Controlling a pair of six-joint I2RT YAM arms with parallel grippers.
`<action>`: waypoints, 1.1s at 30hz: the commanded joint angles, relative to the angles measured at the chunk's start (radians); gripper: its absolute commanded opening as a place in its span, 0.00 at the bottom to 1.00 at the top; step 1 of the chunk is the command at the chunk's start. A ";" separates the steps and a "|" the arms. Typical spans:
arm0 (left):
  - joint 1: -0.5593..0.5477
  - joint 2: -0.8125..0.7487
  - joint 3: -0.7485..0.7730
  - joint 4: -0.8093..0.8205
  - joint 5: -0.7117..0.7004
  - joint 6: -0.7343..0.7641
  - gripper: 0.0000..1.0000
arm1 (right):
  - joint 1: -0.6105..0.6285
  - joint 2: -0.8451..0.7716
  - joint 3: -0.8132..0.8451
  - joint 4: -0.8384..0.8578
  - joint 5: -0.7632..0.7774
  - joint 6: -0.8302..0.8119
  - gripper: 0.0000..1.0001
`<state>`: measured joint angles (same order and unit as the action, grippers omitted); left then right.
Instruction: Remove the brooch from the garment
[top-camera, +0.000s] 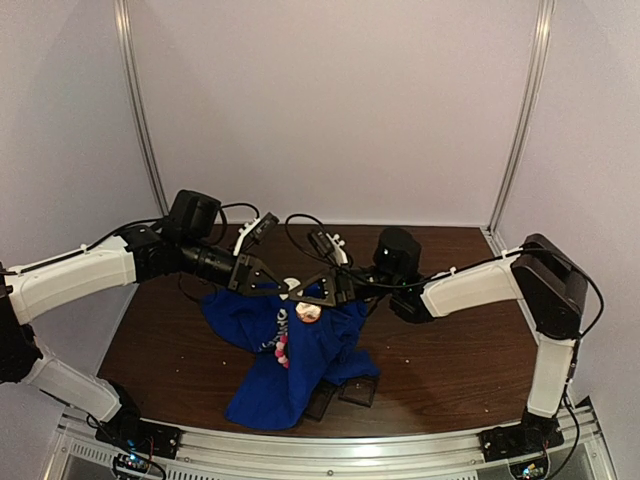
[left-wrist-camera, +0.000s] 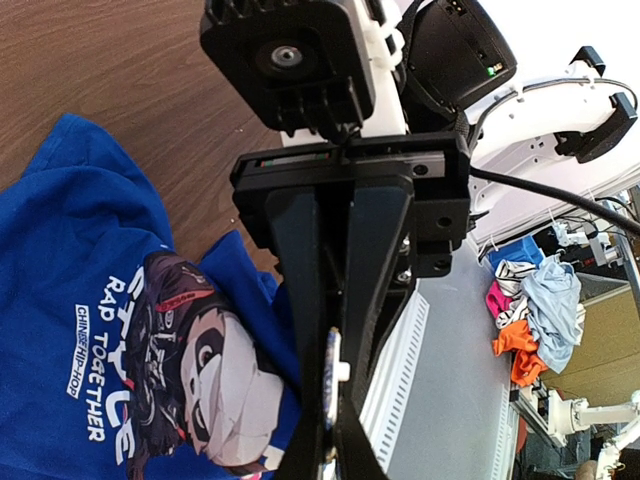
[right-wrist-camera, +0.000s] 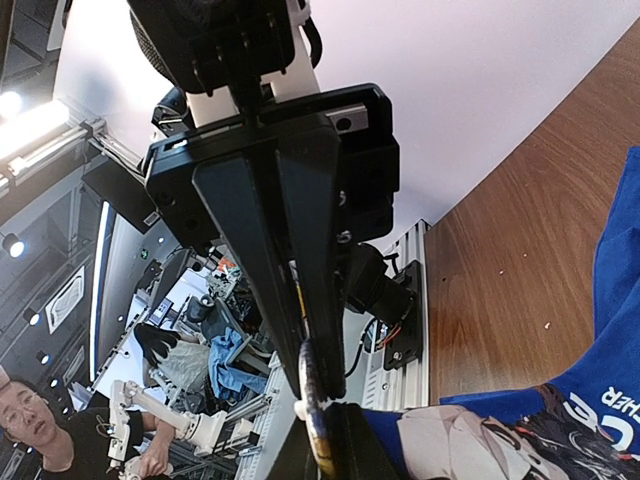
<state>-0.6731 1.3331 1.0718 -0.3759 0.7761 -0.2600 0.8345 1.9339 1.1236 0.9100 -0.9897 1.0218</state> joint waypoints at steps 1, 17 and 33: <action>-0.052 -0.027 0.048 0.126 0.181 0.019 0.00 | -0.024 0.033 0.000 -0.161 0.143 -0.025 0.11; -0.028 0.008 0.083 0.058 0.041 0.003 0.00 | -0.022 -0.256 -0.119 -0.285 0.156 -0.309 0.81; -0.028 0.010 0.089 0.026 -0.036 0.014 0.00 | 0.105 -0.472 -0.255 -0.595 0.637 -0.595 0.94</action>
<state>-0.6975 1.3365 1.1244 -0.3748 0.7406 -0.2573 0.9058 1.4551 0.8955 0.3660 -0.4519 0.4763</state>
